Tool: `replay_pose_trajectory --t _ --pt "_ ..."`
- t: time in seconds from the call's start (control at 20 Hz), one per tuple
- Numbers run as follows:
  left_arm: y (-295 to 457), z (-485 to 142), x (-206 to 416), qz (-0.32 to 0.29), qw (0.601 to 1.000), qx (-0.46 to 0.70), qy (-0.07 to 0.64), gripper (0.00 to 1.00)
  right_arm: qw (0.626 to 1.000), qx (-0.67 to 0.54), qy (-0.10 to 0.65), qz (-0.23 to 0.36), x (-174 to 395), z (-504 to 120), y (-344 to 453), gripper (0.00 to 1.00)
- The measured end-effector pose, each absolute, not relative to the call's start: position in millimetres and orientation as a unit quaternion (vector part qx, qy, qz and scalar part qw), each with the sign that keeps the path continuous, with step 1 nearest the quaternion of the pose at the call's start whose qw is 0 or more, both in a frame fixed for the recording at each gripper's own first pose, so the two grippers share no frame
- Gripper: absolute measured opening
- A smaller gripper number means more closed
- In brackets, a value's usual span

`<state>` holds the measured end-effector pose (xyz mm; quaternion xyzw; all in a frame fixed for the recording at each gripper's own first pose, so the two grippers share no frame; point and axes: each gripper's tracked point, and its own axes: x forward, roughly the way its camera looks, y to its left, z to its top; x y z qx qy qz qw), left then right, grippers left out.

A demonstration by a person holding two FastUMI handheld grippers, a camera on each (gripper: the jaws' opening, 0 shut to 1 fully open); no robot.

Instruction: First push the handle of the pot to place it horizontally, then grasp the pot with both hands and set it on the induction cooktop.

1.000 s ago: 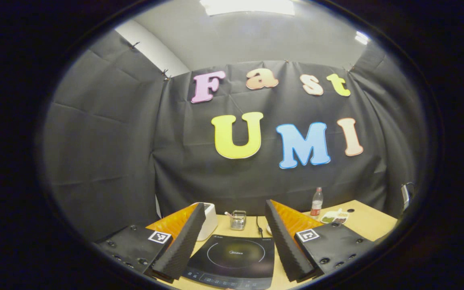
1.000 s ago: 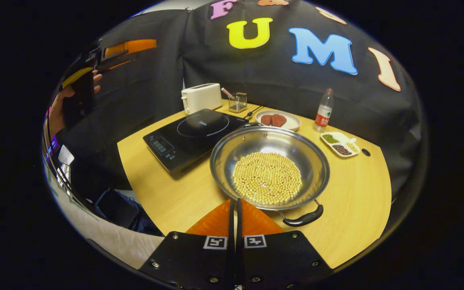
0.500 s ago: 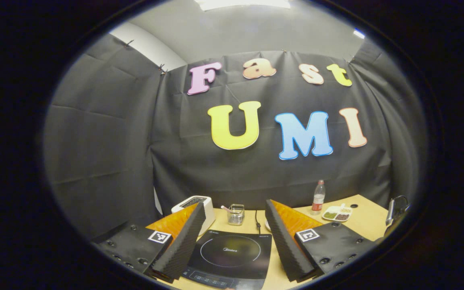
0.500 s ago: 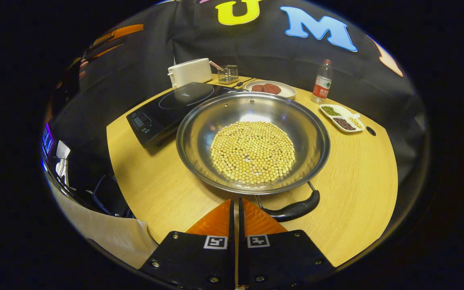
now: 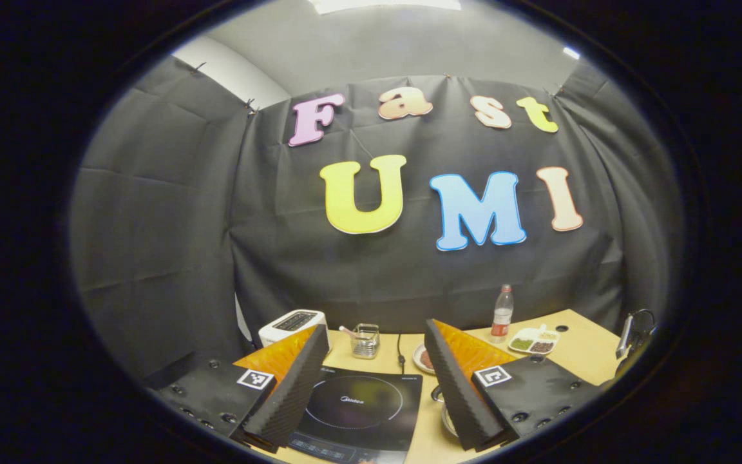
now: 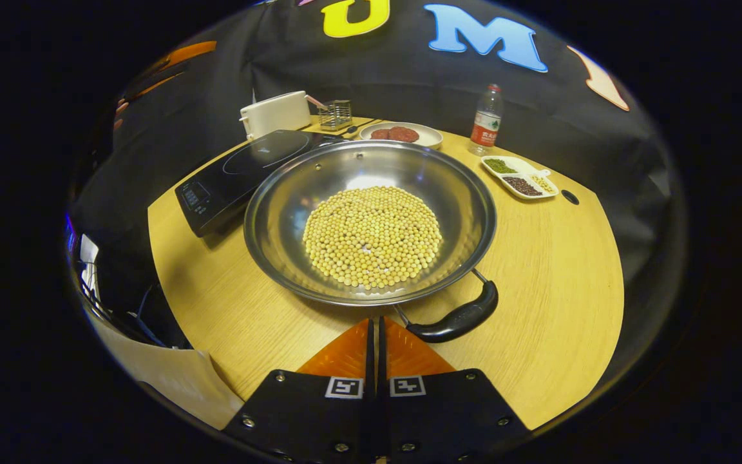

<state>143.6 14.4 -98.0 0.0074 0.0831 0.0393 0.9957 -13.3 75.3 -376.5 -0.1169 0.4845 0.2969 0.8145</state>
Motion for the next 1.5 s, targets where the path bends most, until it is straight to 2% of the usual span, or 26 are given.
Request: replay_pose_trajectory --t 0.2,0.6,0.65,0.7,0.85,1.0,1.15,1.2,1.35,1.45,1.5 --pt "6.4 -101.5 146.5 0.034 0.996 0.009 0.087 0.94 0.829 -0.103 0.486 0.258 7.0 -376.8 55.5 0.01" --pt "-4.6 -112.6 147.6 0.033 0.995 0.013 0.098 0.94 0.848 -0.083 0.48 0.209 48.7 -382.1 29.6 0.01" --pt "-6.2 -114.5 146.8 0.033 0.994 0.012 0.1 0.97 0.85 -0.082 0.478 0.204 52.7 -383.0 26.8 0.01" --pt "-7.5 -116.9 147.5 0.033 0.994 0.013 0.102 0.94 0.853 -0.082 0.476 0.197 57.5 -383.6 24.3 0.01" --pt "-11.4 -127.1 147.3 0.031 0.993 0.014 0.111 0.94 0.867 -0.09 0.461 0.164 70.7 -381.1 12.4 0.01" --pt "-19.9 -142.9 147.7 0.022 0.992 0.013 0.123 1.0 0.886 -0.081 0.433 0.145 79.2 -363.9 4.9 0.01" --pt "-31.5 -162.3 154.1 0.001 0.99 0.01 0.138 0.94 0.91 -0.051 0.392 0.121 91.4 -337.7 0.2 0.03" --pt "-36.1 -168.2 156.6 -0.007 0.99 0.003 0.143 0.95 0.916 -0.038 0.381 0.119 94.5 -328.0 1.9 0.12" --pt "-48.5 -186.3 167.5 -0.033 0.986 -0.014 0.16 0.98 0.927 -0.015 0.359 0.105 106.6 -312.8 5.6 1.0" --pt "-56.3 -204.0 176.0 -0.05 0.982 -0.017 0.179 1.0 0.934 -0.014 0.345 0.098 113.1 -307.2 7.3 1.0" --pt "-62.0 -212.8 179.8 -0.06 0.98 -0.018 0.189 0.98 0.935 -0.016 0.342 0.095 115.0 -306.6 7.6 1.0"
